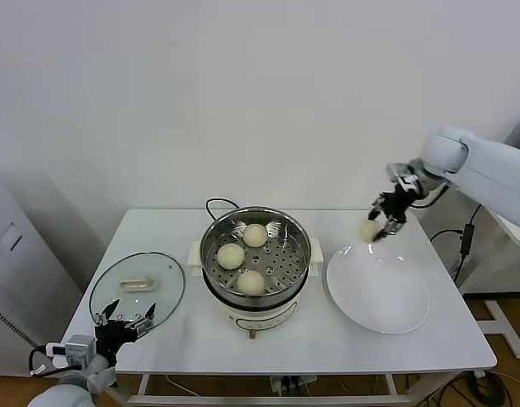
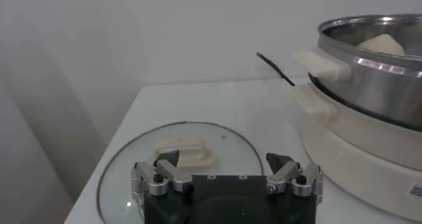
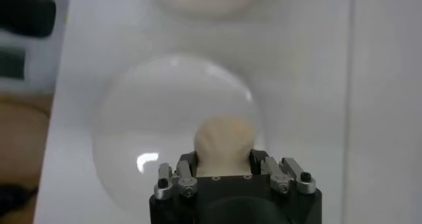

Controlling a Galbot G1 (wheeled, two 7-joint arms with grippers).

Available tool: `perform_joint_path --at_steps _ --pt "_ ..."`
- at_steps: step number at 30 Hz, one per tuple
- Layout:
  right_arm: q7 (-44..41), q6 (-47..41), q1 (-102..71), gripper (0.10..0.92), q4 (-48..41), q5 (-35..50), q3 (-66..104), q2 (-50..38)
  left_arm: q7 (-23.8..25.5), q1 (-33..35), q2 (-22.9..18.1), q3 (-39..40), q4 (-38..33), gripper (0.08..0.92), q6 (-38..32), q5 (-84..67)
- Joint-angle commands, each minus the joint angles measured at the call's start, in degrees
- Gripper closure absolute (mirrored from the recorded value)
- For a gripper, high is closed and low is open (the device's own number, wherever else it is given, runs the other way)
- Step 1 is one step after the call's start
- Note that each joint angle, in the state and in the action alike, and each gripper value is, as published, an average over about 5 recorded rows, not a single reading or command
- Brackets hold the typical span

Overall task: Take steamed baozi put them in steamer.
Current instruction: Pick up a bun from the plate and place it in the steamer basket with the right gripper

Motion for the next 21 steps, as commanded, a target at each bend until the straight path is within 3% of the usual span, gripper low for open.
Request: perform_joint_path --at_steps 1,21 --pt "6.01 -11.85 12.51 0.525 8.21 23.69 -13.06 8.89 0.02 0.3 0.0 0.11 -0.05 0.177 -0.14 0.26" --pt "17.55 -20.24 1.75 0.525 7.08 22.42 -9.08 20.75 0.09 -0.11 0.15 0.18 0.21 0.177 -0.21 -0.13"
